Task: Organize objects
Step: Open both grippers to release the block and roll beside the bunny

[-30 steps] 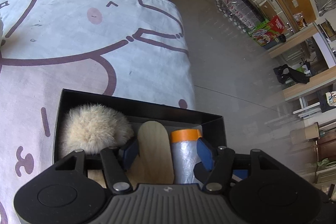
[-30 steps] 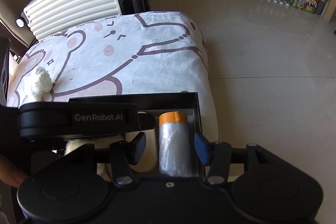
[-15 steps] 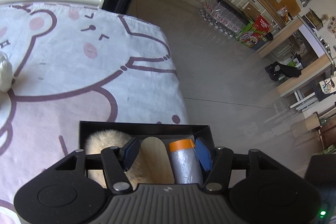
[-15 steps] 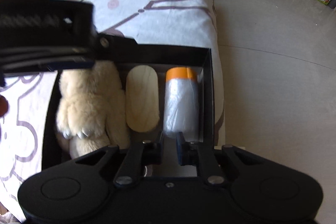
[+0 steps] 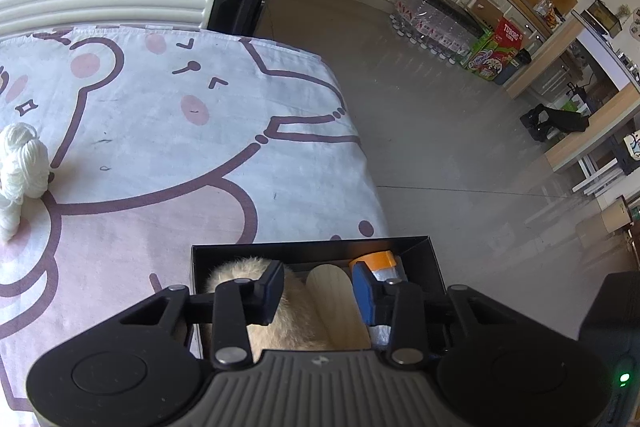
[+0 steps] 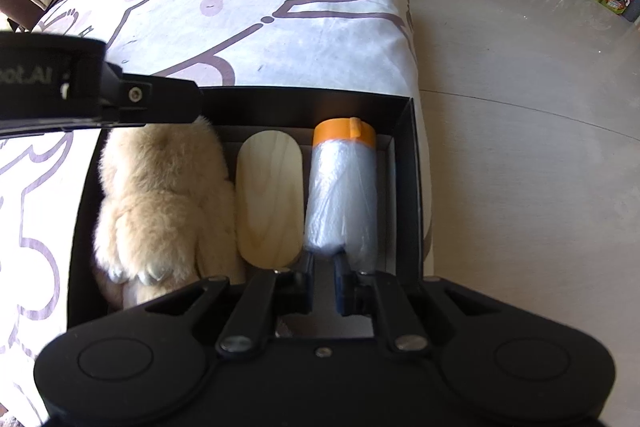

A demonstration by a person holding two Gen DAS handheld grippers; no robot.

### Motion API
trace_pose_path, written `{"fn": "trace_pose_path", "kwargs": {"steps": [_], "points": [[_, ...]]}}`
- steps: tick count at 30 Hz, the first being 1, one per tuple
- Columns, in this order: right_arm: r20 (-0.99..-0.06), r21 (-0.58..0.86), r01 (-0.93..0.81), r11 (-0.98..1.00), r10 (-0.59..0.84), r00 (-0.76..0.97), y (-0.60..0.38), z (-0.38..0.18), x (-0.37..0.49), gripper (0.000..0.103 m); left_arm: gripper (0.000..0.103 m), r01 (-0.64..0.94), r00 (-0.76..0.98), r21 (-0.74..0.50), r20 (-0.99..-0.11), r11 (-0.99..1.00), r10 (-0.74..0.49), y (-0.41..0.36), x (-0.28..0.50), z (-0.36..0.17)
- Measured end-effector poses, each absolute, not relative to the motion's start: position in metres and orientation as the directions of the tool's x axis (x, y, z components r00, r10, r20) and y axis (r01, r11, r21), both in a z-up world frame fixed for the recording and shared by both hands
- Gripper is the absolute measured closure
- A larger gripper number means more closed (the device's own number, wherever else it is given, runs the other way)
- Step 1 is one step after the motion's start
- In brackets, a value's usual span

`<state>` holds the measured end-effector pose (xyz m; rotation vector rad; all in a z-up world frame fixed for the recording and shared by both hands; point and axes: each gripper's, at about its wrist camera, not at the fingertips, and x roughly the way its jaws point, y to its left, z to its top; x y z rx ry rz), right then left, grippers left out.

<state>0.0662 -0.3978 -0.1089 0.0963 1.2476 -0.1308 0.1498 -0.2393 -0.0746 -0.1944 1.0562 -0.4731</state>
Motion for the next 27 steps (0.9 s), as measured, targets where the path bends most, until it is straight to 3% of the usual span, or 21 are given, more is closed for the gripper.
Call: {"fn": "trace_pose_path", "kwargs": {"steps": [7, 16, 23, 27], "points": [[-0.906, 0.063, 0.197, 0.978, -0.027, 0.423, -0.403, -0.074, 0.052, 0.085, 0.064, 0.315, 0.424, -0.327, -0.792, 0.891, -0.44, -0.247, 0.14, -0.065], [-0.856, 0.049, 0.301, 0.952, -0.116, 0.505, -0.408, -0.051, 0.039, 0.081, 0.062, 0.324, 0.499, -0.187, -0.799, 0.927, -0.336, -0.237, 0.123, -0.047], [-0.811, 0.078, 0.37, 0.926, -0.158, 0.564, -0.414, -0.034, 0.027, 0.074, 0.051, 0.288, 0.529, -0.134, -0.803, 0.948, -0.274, -0.216, 0.113, -0.036], [-0.797, 0.065, 0.368, 0.927, -0.174, 0.578, -0.41, -0.028, 0.019, 0.062, 0.042, 0.268, 0.54, -0.121, -0.803, 0.956, -0.253, -0.208, 0.107, -0.029]]}}
